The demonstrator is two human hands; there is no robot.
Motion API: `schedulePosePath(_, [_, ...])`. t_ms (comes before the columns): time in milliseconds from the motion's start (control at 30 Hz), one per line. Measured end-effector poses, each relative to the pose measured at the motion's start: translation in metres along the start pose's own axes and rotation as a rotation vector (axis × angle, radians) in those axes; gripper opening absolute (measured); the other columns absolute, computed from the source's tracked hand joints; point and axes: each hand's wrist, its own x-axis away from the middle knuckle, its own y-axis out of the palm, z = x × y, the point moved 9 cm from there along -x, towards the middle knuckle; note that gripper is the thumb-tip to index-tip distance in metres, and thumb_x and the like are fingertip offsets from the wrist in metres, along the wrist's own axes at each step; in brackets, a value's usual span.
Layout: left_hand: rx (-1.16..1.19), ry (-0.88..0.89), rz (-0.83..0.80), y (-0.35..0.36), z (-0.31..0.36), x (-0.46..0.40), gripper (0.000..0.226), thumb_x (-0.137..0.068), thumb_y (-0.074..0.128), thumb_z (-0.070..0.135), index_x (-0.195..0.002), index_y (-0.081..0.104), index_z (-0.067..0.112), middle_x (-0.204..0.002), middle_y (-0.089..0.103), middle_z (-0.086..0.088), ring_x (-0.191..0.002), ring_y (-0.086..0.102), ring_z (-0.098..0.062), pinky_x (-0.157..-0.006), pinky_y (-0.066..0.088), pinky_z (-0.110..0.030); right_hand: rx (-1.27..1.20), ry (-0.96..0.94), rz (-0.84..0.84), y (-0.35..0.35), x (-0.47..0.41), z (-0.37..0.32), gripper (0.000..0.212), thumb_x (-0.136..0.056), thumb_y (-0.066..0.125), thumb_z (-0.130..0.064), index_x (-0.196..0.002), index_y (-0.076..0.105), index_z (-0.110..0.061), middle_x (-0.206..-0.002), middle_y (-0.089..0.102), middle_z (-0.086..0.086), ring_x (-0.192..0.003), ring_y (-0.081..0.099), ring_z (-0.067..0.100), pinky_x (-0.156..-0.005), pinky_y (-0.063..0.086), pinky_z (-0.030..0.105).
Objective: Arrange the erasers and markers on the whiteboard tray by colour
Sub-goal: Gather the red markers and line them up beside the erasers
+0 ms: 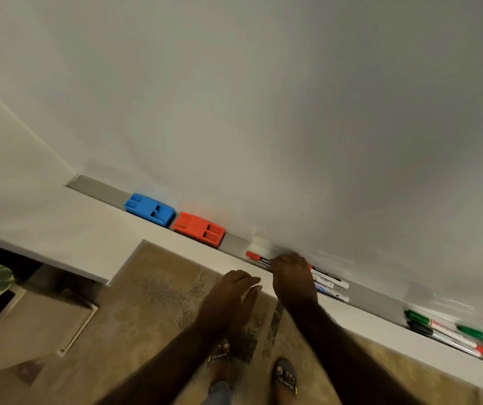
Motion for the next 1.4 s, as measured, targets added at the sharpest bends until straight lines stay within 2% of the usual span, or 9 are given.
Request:
schedulePosePath(200, [0.023, -0.093, -0.024, 0.019, 0.003, 0.004, 0.032, -0.101, 0.058, 0.033, -0.125, 0.071, 0.016, -0.123, 0.070, -0.001, -0.114, 0.061, -0.014, -0.098, 0.050, -0.028, 0.006, -0.090, -0.039, 0.003, 0.001, -0.004, 0.022, -0.093, 0.061, -0.008, -0.112, 0.072, -0.010, -0.114, 0.073, 0.009, -0.111, 0.062, 0.030, -0.103, 0.045, 0.043])
schedulePosePath(367, [0.232, -0.347, 0.089, 0.028, -0.009, 0.007, 0.037, -0.098, 0.067, 0.036, -0.128, 0.069, 0.013, -0.126, 0.068, -0.002, -0.109, 0.064, -0.013, -0.087, 0.050, -0.015, 0.006, -0.144, 0.058, -0.020, 0.015, -0.008, 0.018, -0.083, 0.069, -0.004, -0.100, 0.073, -0.008, -0.099, 0.074, 0.010, -0.095, 0.066, 0.032, -0.088, 0.051, 0.045])
schedulePosePath(500, [0.524, -0.662, 0.066, 0.058, -0.020, 0.018, 0.045, -0.105, 0.052, 0.041, -0.131, 0.064, 0.006, -0.129, 0.069, -0.014, -0.116, 0.066, -0.029, -0.100, 0.054, -0.041, -0.065, -0.189, 0.102, -0.034, 0.038, -0.016, 0.018, -0.089, 0.060, -0.009, -0.103, 0.073, -0.011, -0.100, 0.073, 0.008, -0.097, 0.065, 0.031, -0.091, 0.049, 0.045])
schedulePosePath(633, [1.044, -0.912, 0.128, 0.094, -0.013, 0.035, 0.040, -0.107, 0.050, 0.034, -0.123, 0.065, 0.001, -0.123, 0.070, -0.024, -0.117, 0.067, -0.037, -0.106, 0.051, -0.054, -0.124, -0.231, 0.121, -0.040, 0.071, -0.021, 0.025, -0.075, 0.086, -0.010, -0.097, 0.074, -0.010, -0.095, 0.075, 0.008, -0.091, 0.073, 0.029, -0.087, 0.057, 0.048])
schedulePosePath(700, [1.113, -0.911, 0.143, 0.102, -0.006, 0.040, 0.037, -0.105, 0.051, 0.042, -0.119, 0.067, 0.012, -0.117, 0.073, -0.017, -0.113, 0.070, -0.033, -0.102, 0.054, -0.052, -0.180, -0.245, 0.128, -0.038, 0.086, -0.020, 0.029, -0.073, 0.088, -0.010, -0.098, 0.074, -0.008, -0.095, 0.076, 0.010, -0.089, 0.075, 0.030, -0.084, 0.059, 0.049])
schedulePosePath(900, [1.234, -0.856, 0.107, 0.123, 0.007, 0.049, 0.034, -0.101, 0.054, 0.041, -0.130, 0.061, 0.024, -0.122, 0.075, -0.008, -0.113, 0.073, -0.027, -0.100, 0.057, -0.048, -0.137, -0.214, -0.066, -0.020, 0.107, 0.008, 0.033, -0.099, 0.065, -0.024, -0.129, 0.066, -0.011, -0.130, 0.068, 0.010, -0.125, 0.061, 0.027, -0.115, 0.036, 0.044])
schedulePosePath(1033, [1.296, -0.857, 0.137, 0.130, 0.011, 0.047, 0.042, -0.103, 0.053, 0.033, -0.137, 0.055, 0.009, -0.120, 0.076, -0.012, -0.111, 0.074, -0.030, -0.095, 0.057, -0.046, -0.021, -0.179, 0.082, -0.047, 0.105, 0.051, 0.028, -0.079, 0.086, -0.019, -0.104, 0.075, -0.013, -0.102, 0.076, 0.005, -0.096, 0.072, 0.022, -0.091, 0.056, 0.040])
schedulePosePath(1167, [1.341, -0.852, 0.148, 0.133, 0.020, 0.042, 0.051, -0.093, 0.059, 0.036, -0.136, 0.054, 0.008, -0.123, 0.075, -0.015, -0.113, 0.073, -0.031, -0.092, 0.061, -0.040, 0.079, -0.040, 0.098, -0.058, 0.098, 0.108, 0.023, -0.083, 0.079, -0.014, -0.105, 0.074, -0.011, -0.102, 0.075, 0.008, -0.092, 0.069, 0.024, -0.085, 0.055, 0.039])
schedulePosePath(1400, [1.332, -0.838, 0.122, 0.144, 0.037, 0.034, 0.043, -0.104, 0.053, 0.030, -0.141, 0.052, 0.009, -0.124, 0.075, -0.012, -0.113, 0.074, -0.027, -0.089, 0.062, -0.038, 0.155, 0.017, 0.069, -0.055, 0.092, 0.149, 0.032, -0.074, 0.084, -0.004, -0.104, 0.077, -0.011, -0.098, 0.077, 0.008, -0.089, 0.071, 0.028, -0.081, 0.058, 0.040])
